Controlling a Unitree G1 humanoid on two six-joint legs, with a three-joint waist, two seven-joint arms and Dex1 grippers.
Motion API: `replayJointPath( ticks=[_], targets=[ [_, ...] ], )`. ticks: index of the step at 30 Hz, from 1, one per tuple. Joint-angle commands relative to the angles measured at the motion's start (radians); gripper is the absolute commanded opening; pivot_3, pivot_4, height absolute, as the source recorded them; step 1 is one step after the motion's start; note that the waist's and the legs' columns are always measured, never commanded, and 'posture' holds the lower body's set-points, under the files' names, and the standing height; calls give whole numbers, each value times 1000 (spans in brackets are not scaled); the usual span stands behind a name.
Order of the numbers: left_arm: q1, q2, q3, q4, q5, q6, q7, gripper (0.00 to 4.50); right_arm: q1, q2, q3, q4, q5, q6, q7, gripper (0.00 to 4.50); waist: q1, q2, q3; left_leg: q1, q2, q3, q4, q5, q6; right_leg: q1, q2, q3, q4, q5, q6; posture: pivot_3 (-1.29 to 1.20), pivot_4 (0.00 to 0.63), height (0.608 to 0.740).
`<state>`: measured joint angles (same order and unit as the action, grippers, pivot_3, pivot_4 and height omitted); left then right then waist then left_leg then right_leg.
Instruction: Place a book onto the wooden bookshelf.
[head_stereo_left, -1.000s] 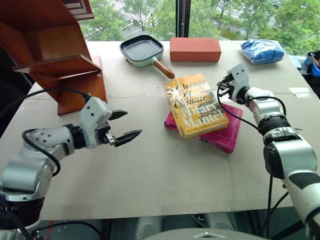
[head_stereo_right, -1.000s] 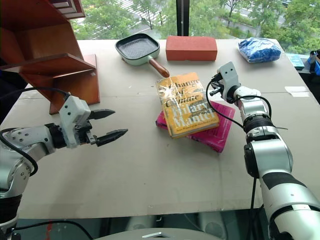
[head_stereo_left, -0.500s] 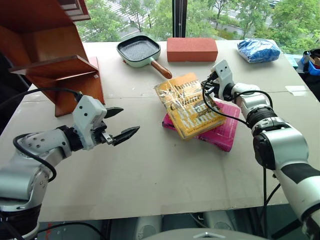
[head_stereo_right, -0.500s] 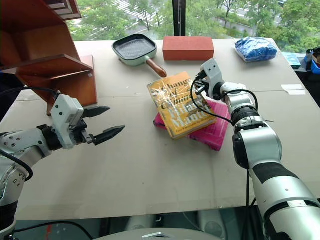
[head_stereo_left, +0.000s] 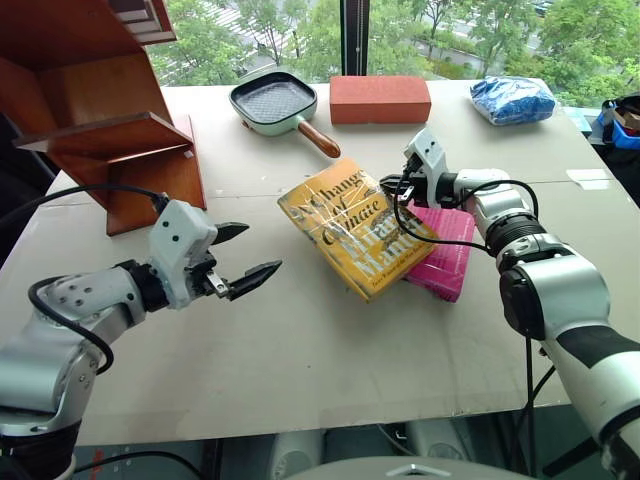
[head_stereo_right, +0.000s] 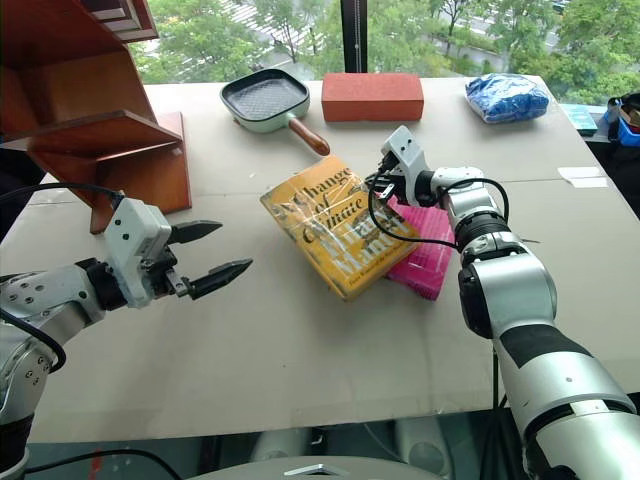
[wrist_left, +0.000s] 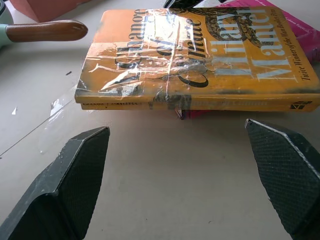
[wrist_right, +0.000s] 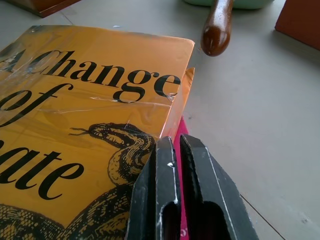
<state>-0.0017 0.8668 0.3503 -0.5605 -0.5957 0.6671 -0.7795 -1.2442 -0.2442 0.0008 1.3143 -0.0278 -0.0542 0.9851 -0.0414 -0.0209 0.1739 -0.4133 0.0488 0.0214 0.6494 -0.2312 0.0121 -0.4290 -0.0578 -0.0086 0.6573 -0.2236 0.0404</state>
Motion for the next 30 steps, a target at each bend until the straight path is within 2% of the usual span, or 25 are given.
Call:
replayJointPath(
  ticks=[1,9,16,20,23,25,26,28,30],
  targets=[
    [5,0,32,-34,-21,-6,2,4500,-23,-3,-9,-28,6,0,39,53,0,0,0,0,0,0,0,0,0,0,0,0,0,0,0,0,150,740],
    [0,-5,12,-19,-19,-13,-4,4500,-18,-14,-5,-38,1,13,80,53,0,0,0,0,0,0,0,0,0,0,0,0,0,0,0,0,150,740],
    [1,-25,-22,-22,-23,-13,-7,4500,-24,-52,-36,-36,8,-7,-44,53,2,0,0,0,0,0,0,0,0,0,0,0,0,0,0,0,150,740],
    [17,-120,-137,-74,-59,25,38,4500,-8,-110,-59,-64,21,-54,-66,53,3,1,0,0,0,1,0,0,0,0,-1,0,0,0,0,0,150,740],
    [12,-235,-237,-77,-33,67,157,4500,50,-164,-95,-167,77,-111,23,53,7,0,0,-1,-1,1,1,0,0,0,-1,1,-1,0,0,0,150,740],
    [20,-290,-283,-76,-8,94,224,4500,150,-199,-119,-337,150,-110,123,559,8,0,0,-1,-1,0,1,0,0,0,-1,1,0,0,0,0,150,740],
    [24,-329,-288,-77,-20,122,272,4500,241,-227,-130,-497,210,-52,187,788,11,0,0,0,-1,0,1,0,0,0,-1,1,0,0,0,0,150,740],
    [29,-415,-271,-85,-76,188,365,4500,440,-299,-151,-832,323,119,249,1735,22,0,0,0,-1,-1,2,0,0,1,-1,0,1,0,0,0,150,740],
    [37,-474,-257,-95,-130,248,419,4500,629,-377,-185,-1124,429,296,247,2538,37,1,0,-1,-1,-2,2,0,0,1,-1,-1,1,0,1,0,150,740]
  ],
)
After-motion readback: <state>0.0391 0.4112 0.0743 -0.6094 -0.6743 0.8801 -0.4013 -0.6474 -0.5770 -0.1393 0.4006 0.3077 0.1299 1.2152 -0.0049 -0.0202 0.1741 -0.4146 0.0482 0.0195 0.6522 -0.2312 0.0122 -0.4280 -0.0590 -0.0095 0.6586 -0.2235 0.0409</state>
